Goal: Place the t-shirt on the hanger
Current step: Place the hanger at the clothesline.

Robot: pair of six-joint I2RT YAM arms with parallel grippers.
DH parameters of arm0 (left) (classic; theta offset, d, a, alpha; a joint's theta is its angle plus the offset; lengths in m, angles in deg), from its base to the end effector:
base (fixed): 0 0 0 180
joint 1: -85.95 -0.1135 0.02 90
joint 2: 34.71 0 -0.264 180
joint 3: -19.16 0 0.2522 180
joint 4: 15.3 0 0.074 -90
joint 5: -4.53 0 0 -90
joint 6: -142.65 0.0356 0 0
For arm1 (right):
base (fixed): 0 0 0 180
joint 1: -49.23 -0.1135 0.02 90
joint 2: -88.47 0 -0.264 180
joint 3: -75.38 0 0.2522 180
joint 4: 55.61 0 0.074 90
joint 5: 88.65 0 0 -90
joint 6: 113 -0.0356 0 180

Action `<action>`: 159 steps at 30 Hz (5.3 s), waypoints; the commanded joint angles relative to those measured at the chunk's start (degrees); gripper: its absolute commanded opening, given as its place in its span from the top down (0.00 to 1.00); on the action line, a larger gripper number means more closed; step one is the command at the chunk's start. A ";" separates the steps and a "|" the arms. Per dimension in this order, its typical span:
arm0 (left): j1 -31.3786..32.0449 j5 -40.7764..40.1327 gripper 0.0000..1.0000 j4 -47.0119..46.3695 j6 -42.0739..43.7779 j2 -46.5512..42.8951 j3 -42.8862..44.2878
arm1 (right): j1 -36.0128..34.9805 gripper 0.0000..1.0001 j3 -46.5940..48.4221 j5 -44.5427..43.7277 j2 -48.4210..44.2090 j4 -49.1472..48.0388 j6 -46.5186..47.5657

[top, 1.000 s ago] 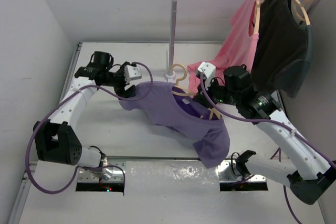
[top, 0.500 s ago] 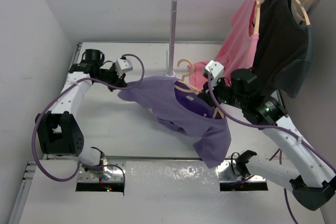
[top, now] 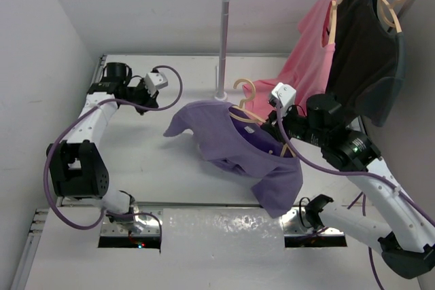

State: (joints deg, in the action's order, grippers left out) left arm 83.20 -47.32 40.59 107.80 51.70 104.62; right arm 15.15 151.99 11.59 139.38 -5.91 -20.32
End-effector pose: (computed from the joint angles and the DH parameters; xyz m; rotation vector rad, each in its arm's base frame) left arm 0.3121 -0.0070 0.2874 1.2305 1.9632 -0.3652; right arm 0.1459 0.1063 0.3834 -0.7479 1.8784 0.5288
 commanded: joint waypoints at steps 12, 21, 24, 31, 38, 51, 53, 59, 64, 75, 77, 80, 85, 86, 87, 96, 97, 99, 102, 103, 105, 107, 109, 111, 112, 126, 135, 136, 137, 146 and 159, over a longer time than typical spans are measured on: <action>10.03 10.78 0.28 2.15 -7.77 -5.31 20.81 | -0.10 1.00 0.96 2.68 1.38 -5.62 0.22; 26.00 12.14 0.07 4.98 -17.70 1.65 42.20 | -0.28 1.00 0.43 3.82 3.05 -7.20 0.05; 31.20 6.51 0.11 7.60 -13.17 1.83 41.42 | -0.54 1.00 0.61 3.65 2.96 -7.47 -0.13; 36.85 0.95 0.14 6.30 -15.77 6.04 43.25 | -1.51 1.00 0.96 3.12 3.58 -7.29 -0.04; 37.02 1.05 0.49 10.78 -11.92 9.74 45.81 | -2.30 1.00 0.70 2.33 3.49 -7.90 -0.04; 39.31 0.79 1.00 8.33 -10.94 5.44 40.54 | -2.74 1.00 -3.34 -0.56 4.10 -9.66 0.75; 39.30 -1.57 1.00 7.71 -10.95 3.51 38.70 | -2.74 0.99 -5.63 -4.15 4.72 -10.98 -0.91; 39.22 -5.37 1.00 6.56 -7.44 -2.55 30.71 | -2.74 0.37 -6.16 -10.15 8.58 -12.03 -6.71; 39.30 -8.34 1.00 5.60 -7.78 -5.54 26.92 | -2.65 0.12 -4.76 -11.56 8.67 -13.09 -10.31; 39.39 -25.14 1.00 -2.49 -22.01 -10.47 18.57 | -2.83 0.63 -12.73 -46.45 -2.04 -8.95 -46.87; 39.31 -24.97 1.00 -2.49 -25.35 -10.65 18.12 | -2.83 0.58 -14.24 -45.49 -1.44 -11.85 -49.17; 39.39 -23.56 1.00 -2.66 -27.20 -11.26 17.51 | -2.74 0.56 -14.85 -44.44 1.89 -16.31 -49.09; 39.31 -23.30 1.00 -3.10 -29.13 -11.70 18.03 | -2.48 0.59 -12.76 -42.58 8.84 -21.44 -46.63; 39.39 -23.38 1.00 -3.19 -29.40 -11.79 18.21 | -1.78 0.59 -12.06 -41.19 10.24 -22.31 -46.54; 39.39 -23.56 1.00 -3.11 -29.58 -11.79 18.47 | -0.90 0.59 -12.14 -39.09 11.56 -23.45 -46.80; 39.39 -23.21 1.00 -3.81 -30.20 -12.06 17.51 | 0.51 0.60 -13.01 -34.76 17.29 -32.69 -44.78; 39.39 -23.21 1.00 -3.90 -30.20 -12.06 17.42 | 0.51 0.60 -13.10 -34.76 17.64 -33.30 -44.60; 39.31 -23.21 1.00 -3.81 -30.11 -12.06 17.24 | 0.51 0.57 -13.19 -35.20 18.08 -34.01 -44.95; 39.39 -23.21 1.00 -3.81 -29.76 -11.97 17.68 | 1.04 0.60 -12.58 -36.08 20.09 -32.87 -47.14; 39.39 -23.21 1.00 -3.72 -29.67 -11.97 17.86 | 1.47 0.61 -12.32 -36.86 20.62 -31.91 -47.67; 39.39 -23.21 1.00 -3.72 -29.49 -11.88 18.21 | 1.74 0.63 -12.66 -37.48 21.59 -31.90 -48.38; 39.39 -22.95 1.00 -3.55 -29.40 -11.88 18.30 | 1.83 0.66 -12.58 -38.71 22.20 -32.08 -48.82; 39.39 -22.68 1.00 -3.55 -29.23 -11.97 18.39 | 1.92 0.70 -11.79 -39.85 22.82 -32.16 -48.65; 39.39 -22.33 1.00 -3.46 -29.14 -11.88 18.65 | 2.09 0.77 -11.17 -40.12 23.61 -32.78 -47.77; 39.39 -22.33 1.00 -3.46 -29.05 -11.88 18.56 | 2.18 0.84 -10.91 -40.12 23.88 -32.87 -47.59; 39.39 -27.43 1.00 -1.96 -22.28 -9.25 15.57 | -7.12 1.00 -0.64 -35.72 25.63 -26.21 -14.30; 39.31 -27.51 1.00 -2.23 -22.37 -6.26 22.94 | -9.16 1.00 -2.47 -28.88 25.37 -25.76 -13.05; 39.39 -27.43 1.00 -1.97 -22.20 -6.34 23.65 | -9.07 1.00 -2.56 -28.26 25.11 -25.23 -12.79; 39.31 -27.52 1.00 -1.79 -22.02 -6.52 24.01 | -9.07 1.00 -2.64 -27.39 24.15 -24.53 -12.35; 39.31 -18.47 1.00 1.20 -11.39 -14.16 19.10 | -9.16 0.01 11.55 -11.92 12.99 -1.00 5.04; 39.22 -9.33 1.00 3.84 -5.85 -14.78 21.46 | -9.16 0.10 26.98 6.73 24.93 19.88 23.78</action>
State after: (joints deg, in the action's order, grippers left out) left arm 122.28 -59.65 47.30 99.91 38.10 122.93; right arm 6.23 178.05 14.11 161.79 7.60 -1.22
